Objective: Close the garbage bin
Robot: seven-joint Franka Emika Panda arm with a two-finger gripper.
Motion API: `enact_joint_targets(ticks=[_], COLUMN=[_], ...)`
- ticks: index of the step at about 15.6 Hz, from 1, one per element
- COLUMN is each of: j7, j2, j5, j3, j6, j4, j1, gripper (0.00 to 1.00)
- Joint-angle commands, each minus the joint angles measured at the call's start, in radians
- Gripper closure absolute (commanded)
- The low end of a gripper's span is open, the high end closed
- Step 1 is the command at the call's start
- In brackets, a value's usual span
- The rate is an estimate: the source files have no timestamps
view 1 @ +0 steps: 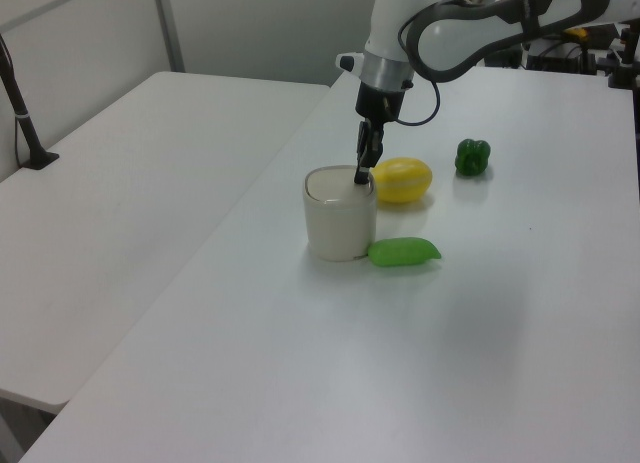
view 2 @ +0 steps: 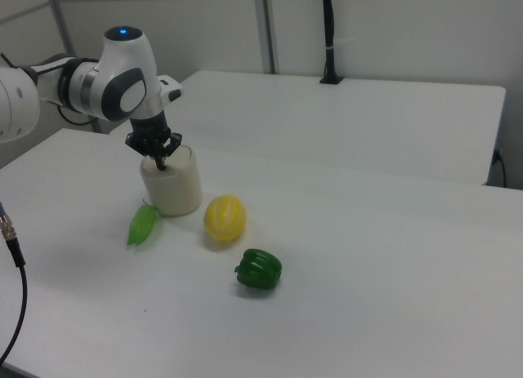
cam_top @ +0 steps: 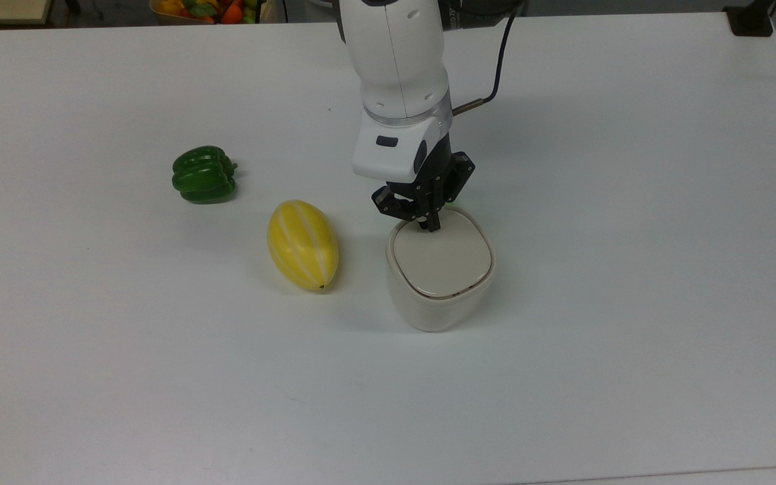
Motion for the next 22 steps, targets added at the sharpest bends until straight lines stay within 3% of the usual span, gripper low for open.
enact_joint_targets(ticks=[1, 6, 14, 17, 19, 22], j7=[-0.023, -0.009, 0.026, 0.095, 0.156, 0.195], j2=[0.023, 0.028, -0.095, -0.154, -0.185, -0.208], j5=[0.005, 0.004, 0.004, -0.005, -0.063, -0.114], j3=[-0.005, -0.005, -0.018, -0.019, -0.033, -0.041], j6=[-0.005, -0.008, -0.096, -0.203, -0.347, -0.493], j4=[-0.017, -0.007, -0.007, -0.007, -0.005, -0.002], j1=[0.002, 0.003, -0.058, -0.11, -0.138, -0.173], gripper=[1.0, 1.0, 0.98, 0.93, 0.83, 0.82])
